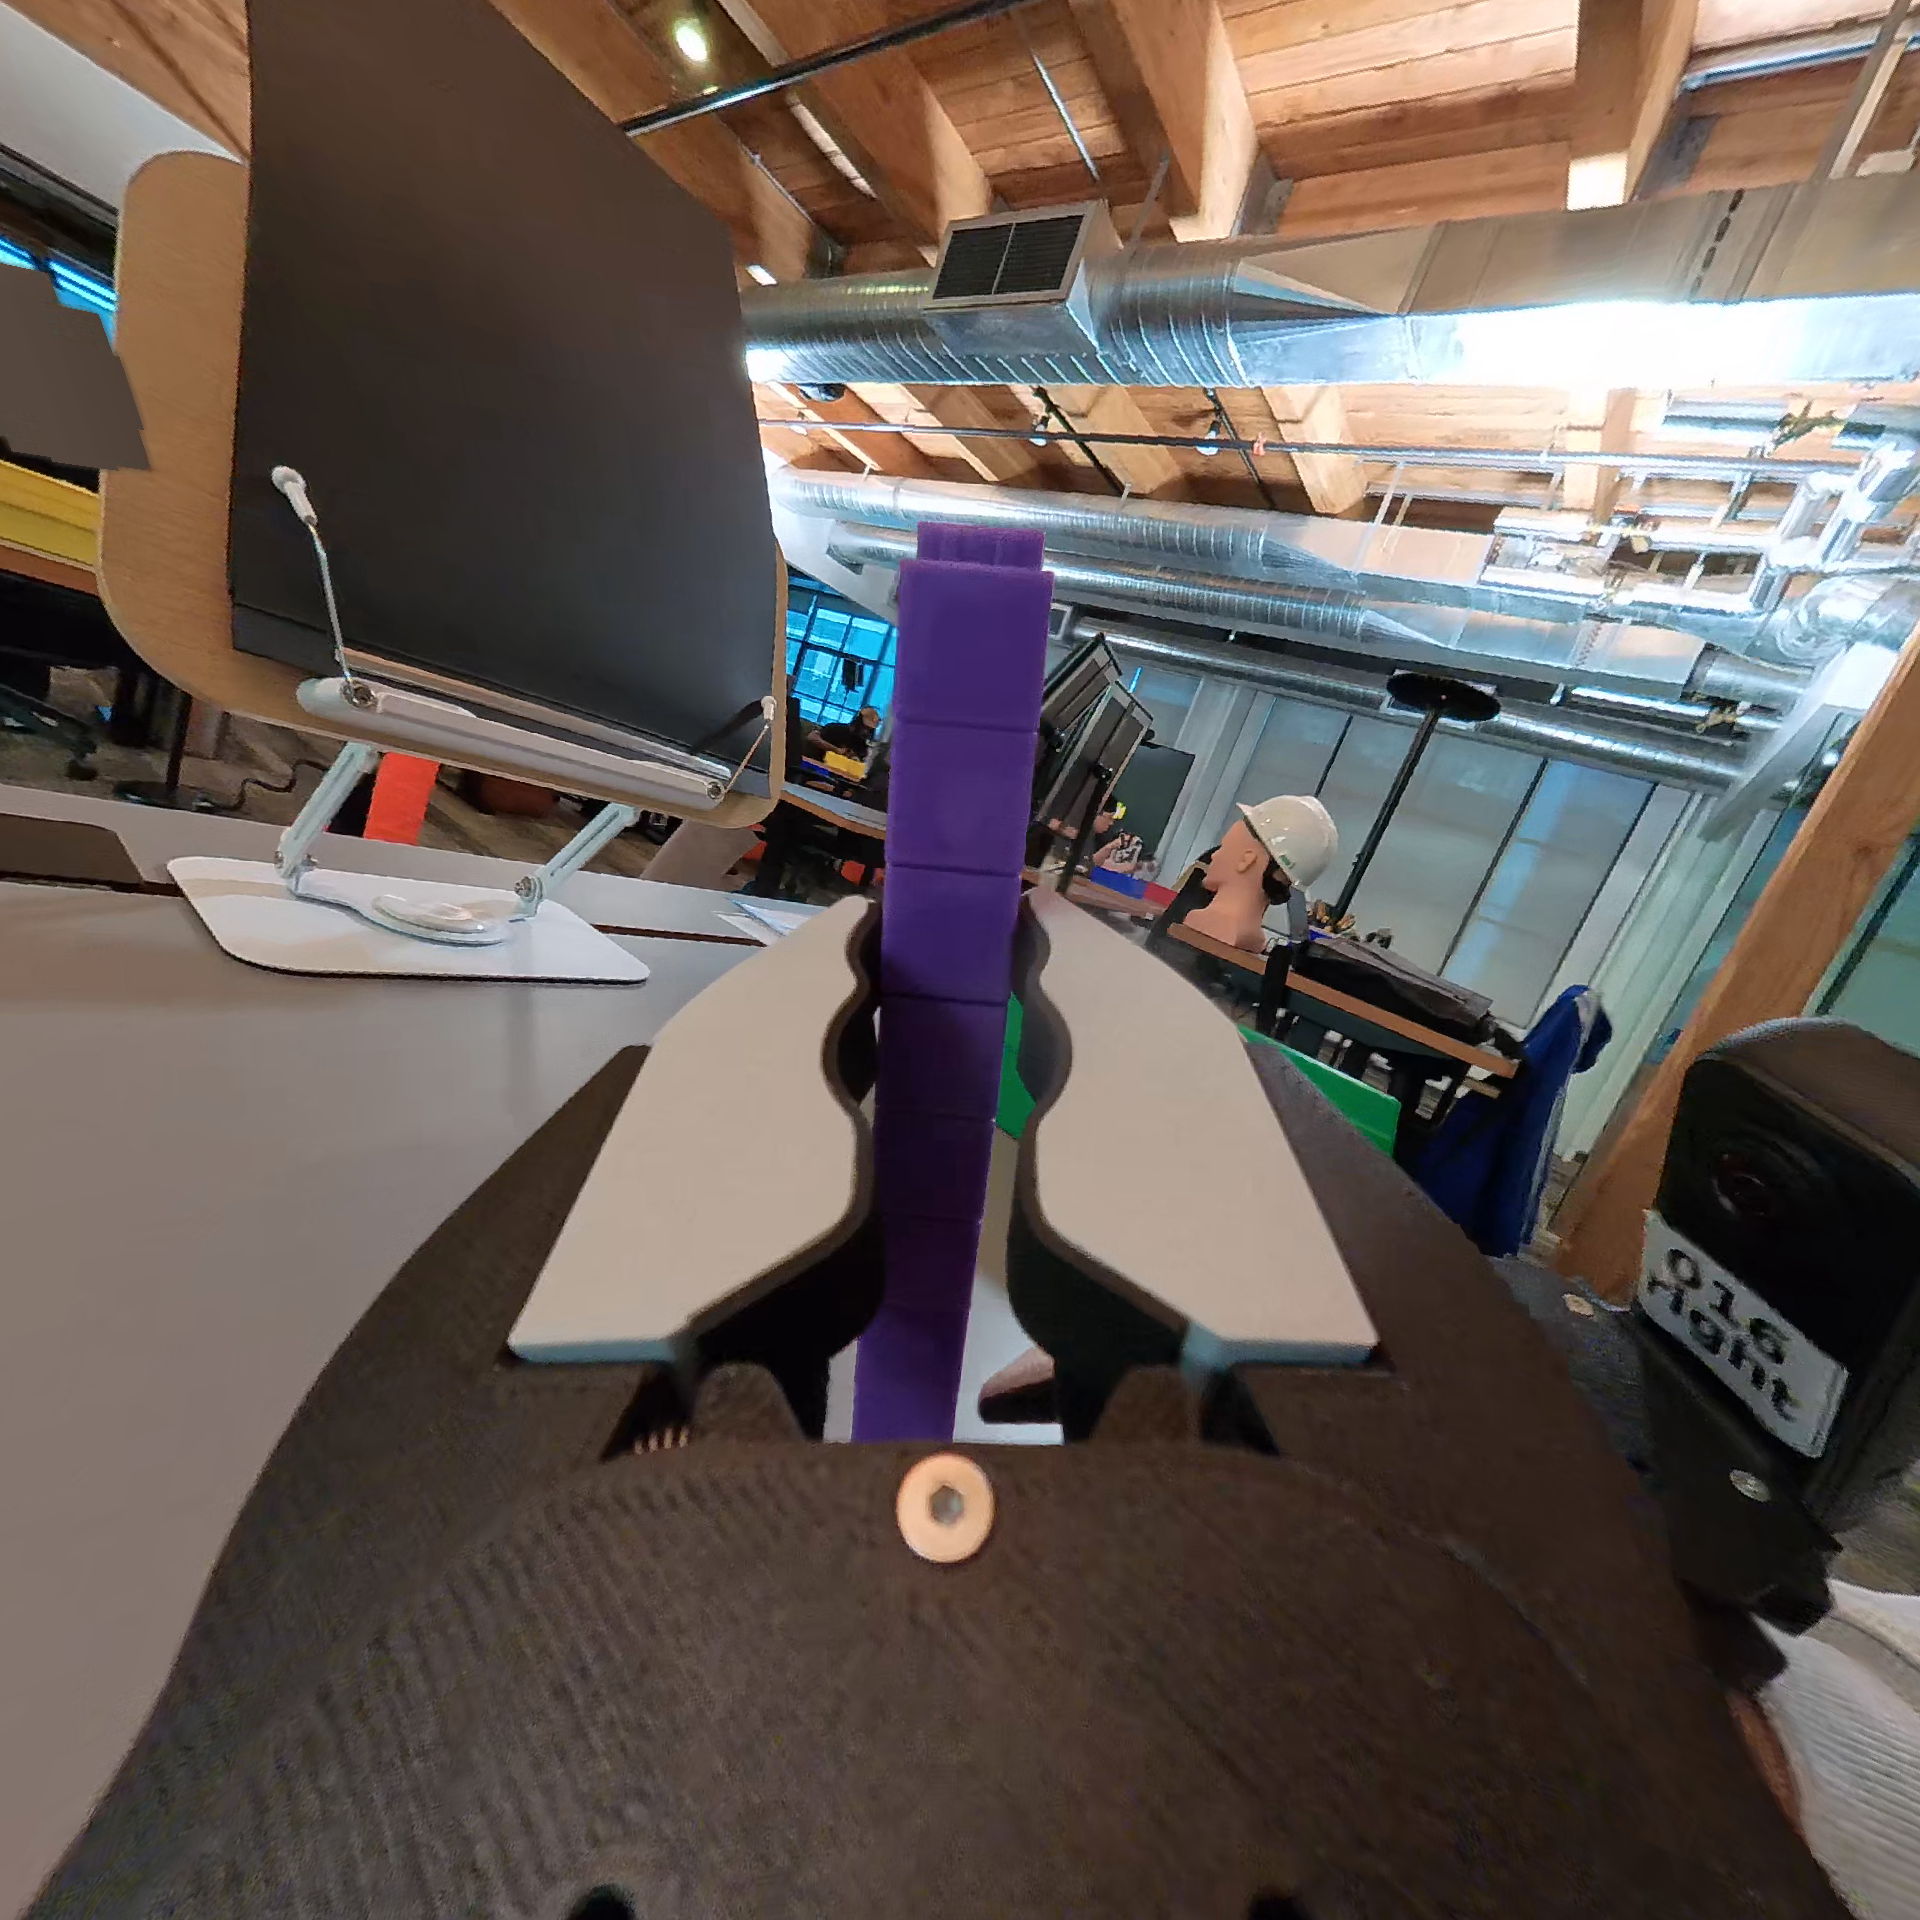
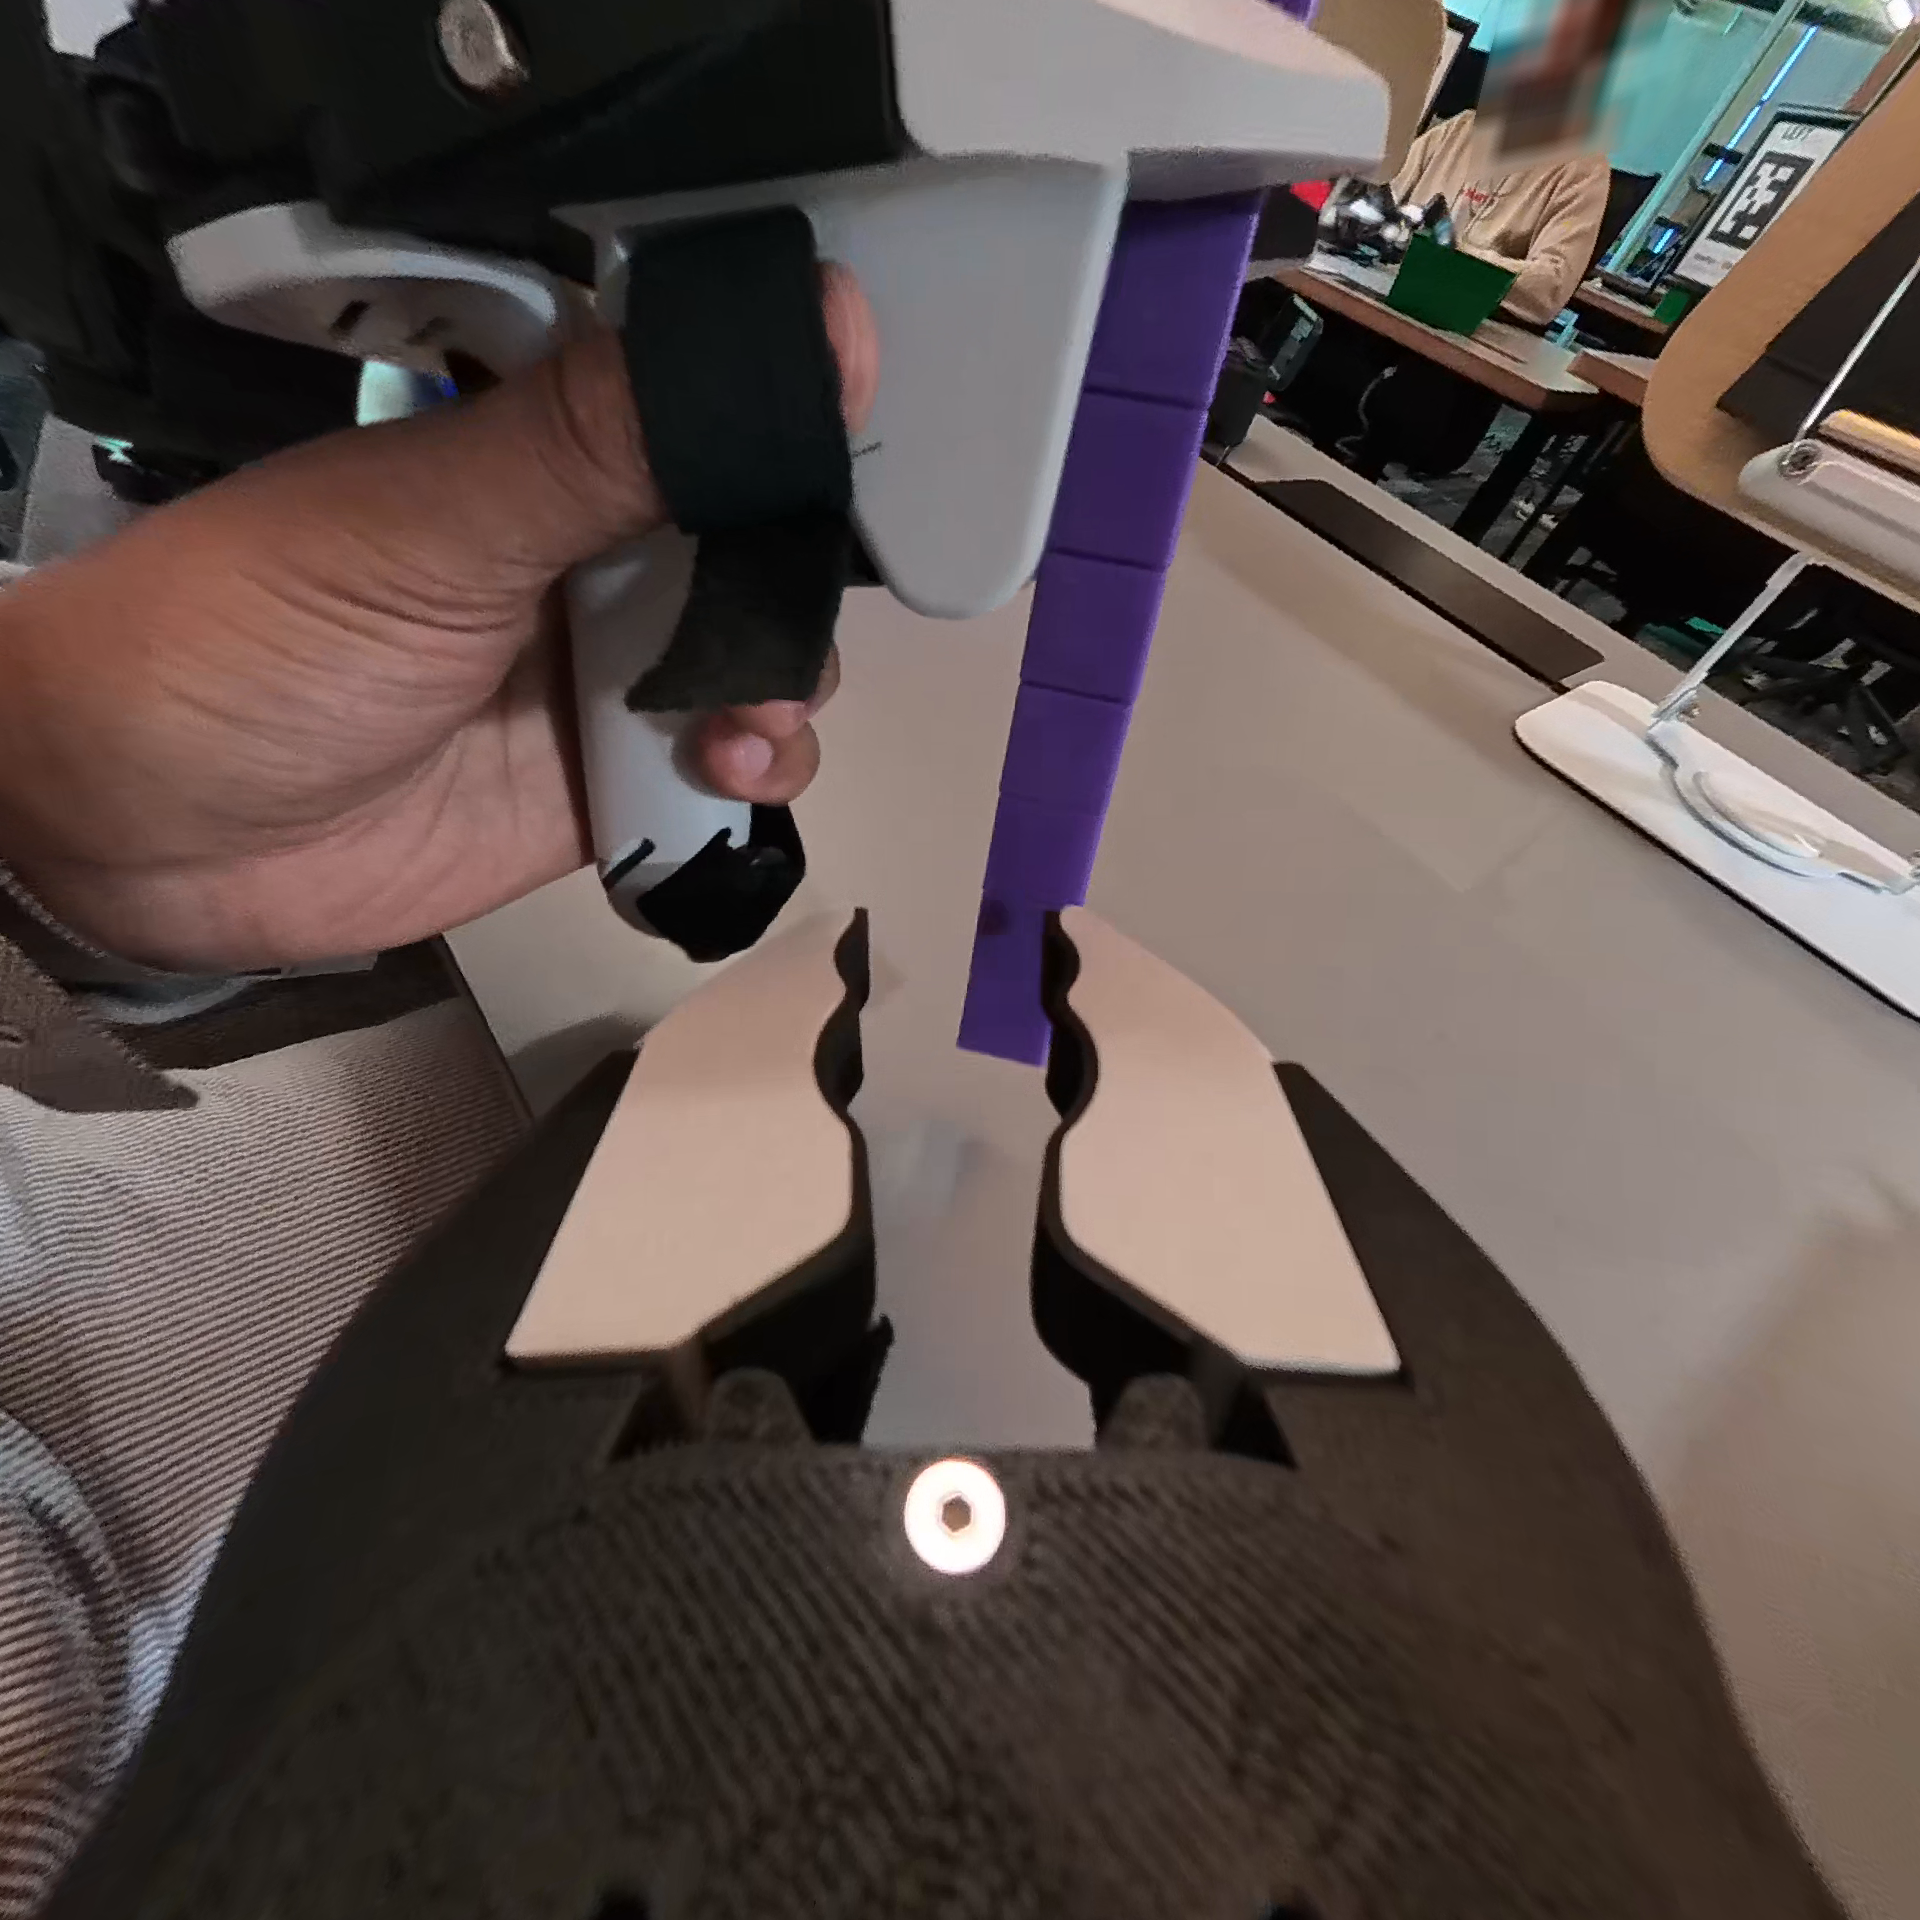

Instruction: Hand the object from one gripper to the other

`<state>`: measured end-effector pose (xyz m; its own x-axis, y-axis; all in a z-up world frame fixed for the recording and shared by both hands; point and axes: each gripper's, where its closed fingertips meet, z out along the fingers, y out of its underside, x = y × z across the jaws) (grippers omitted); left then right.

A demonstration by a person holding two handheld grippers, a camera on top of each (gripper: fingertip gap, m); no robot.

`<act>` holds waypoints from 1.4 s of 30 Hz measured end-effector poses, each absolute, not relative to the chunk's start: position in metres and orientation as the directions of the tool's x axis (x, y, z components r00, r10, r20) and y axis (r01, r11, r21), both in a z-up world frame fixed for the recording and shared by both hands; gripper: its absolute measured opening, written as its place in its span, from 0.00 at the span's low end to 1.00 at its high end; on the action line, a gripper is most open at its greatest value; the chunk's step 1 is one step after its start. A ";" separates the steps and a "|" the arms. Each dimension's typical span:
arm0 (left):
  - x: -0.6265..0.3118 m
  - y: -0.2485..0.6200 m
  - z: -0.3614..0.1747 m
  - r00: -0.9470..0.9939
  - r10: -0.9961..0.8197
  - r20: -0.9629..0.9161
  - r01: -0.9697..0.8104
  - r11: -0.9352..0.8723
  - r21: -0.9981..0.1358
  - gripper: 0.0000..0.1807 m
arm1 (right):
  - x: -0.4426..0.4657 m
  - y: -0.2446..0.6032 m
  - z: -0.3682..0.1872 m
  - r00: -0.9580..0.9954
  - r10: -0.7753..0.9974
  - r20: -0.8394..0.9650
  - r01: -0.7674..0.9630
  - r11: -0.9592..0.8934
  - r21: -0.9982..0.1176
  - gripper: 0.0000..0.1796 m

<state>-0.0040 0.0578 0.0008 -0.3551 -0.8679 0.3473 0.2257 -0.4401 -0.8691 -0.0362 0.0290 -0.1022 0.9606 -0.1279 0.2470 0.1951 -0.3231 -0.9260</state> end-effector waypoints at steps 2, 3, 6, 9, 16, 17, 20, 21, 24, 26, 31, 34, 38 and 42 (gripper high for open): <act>-0.005 0.054 0.001 -0.384 -0.840 0.383 0.208 -0.483 -0.851 0.13 | -0.031 0.028 -0.103 0.955 -0.156 0.253 0.190 -0.331 -0.924 0.17; -0.005 0.053 0.000 -0.384 -0.836 0.392 0.200 -0.489 -0.849 0.13 | -0.028 0.027 -0.103 0.952 -0.169 0.254 0.187 -0.333 -0.924 0.17; -0.004 0.051 -0.002 -0.392 -0.827 0.403 0.186 -0.500 -0.846 0.13 | -0.023 0.025 -0.103 0.952 -0.189 0.242 0.169 -0.337 -0.926 0.16; -0.004 0.050 -0.002 -0.399 -0.816 0.418 0.170 -0.514 -0.841 0.13 | -0.018 0.023 -0.102 0.948 -0.208 0.240 0.161 -0.336 -0.928 0.15; -0.004 0.050 -0.004 -0.400 -0.799 0.449 0.147 -0.539 -0.829 0.13 | -0.010 0.019 -0.099 0.937 -0.242 0.252 0.164 -0.334 -0.928 0.16; -0.004 0.051 -0.005 -0.397 -0.799 0.451 0.144 -0.540 -0.829 0.13 | -0.009 0.019 -0.099 0.934 -0.247 0.257 0.166 -0.336 -0.927 0.16; -0.002 0.049 -0.008 -0.402 -0.789 0.465 0.110 -0.546 -0.831 0.14 | -0.005 0.017 -0.100 0.925 -0.269 0.270 0.168 -0.347 -0.923 0.15; -0.002 0.049 -0.008 -0.396 -0.793 0.464 0.110 -0.543 -0.833 0.14 | -0.004 0.016 -0.099 0.922 -0.273 0.273 0.170 -0.348 -0.922 0.15; -0.003 0.048 -0.007 -0.408 -0.779 0.475 0.102 -0.556 -0.825 0.13 | 0.000 0.016 -0.100 0.914 -0.289 0.283 0.171 -0.357 -0.918 0.19; -0.003 0.047 -0.007 -0.410 -0.777 0.477 0.104 -0.559 -0.823 0.13 | 0.000 0.015 -0.102 0.917 -0.282 0.281 0.169 -0.365 -0.916 0.18; -0.004 0.043 -0.006 -0.422 -0.773 0.475 0.101 -0.560 -0.822 0.13 | -0.002 0.017 -0.104 0.921 -0.265 0.284 0.175 -0.371 -0.912 0.12; -0.002 0.040 -0.005 -0.434 -0.779 0.452 0.100 -0.541 -0.835 0.13 | -0.002 0.017 -0.105 0.925 -0.262 0.274 0.164 -0.375 -0.912 0.12; 0.003 0.024 -0.004 -0.490 -0.765 0.418 0.059 -0.507 -0.860 0.26 | -0.004 0.018 -0.099 0.954 -0.242 0.177 0.095 -0.316 -0.944 0.12; 0.003 0.020 -0.004 -0.528 -0.736 0.423 0.058 -0.528 -0.847 0.40 | -0.005 0.015 -0.082 0.983 -0.183 -0.017 -0.047 -0.161 -0.986 0.12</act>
<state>0.0032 0.0202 -0.0042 -0.5278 -0.7362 0.4235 0.0575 -0.5284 -0.8470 -0.0053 0.0151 -0.0815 0.9830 -0.1830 -0.0172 -0.0473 -0.1613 -0.9858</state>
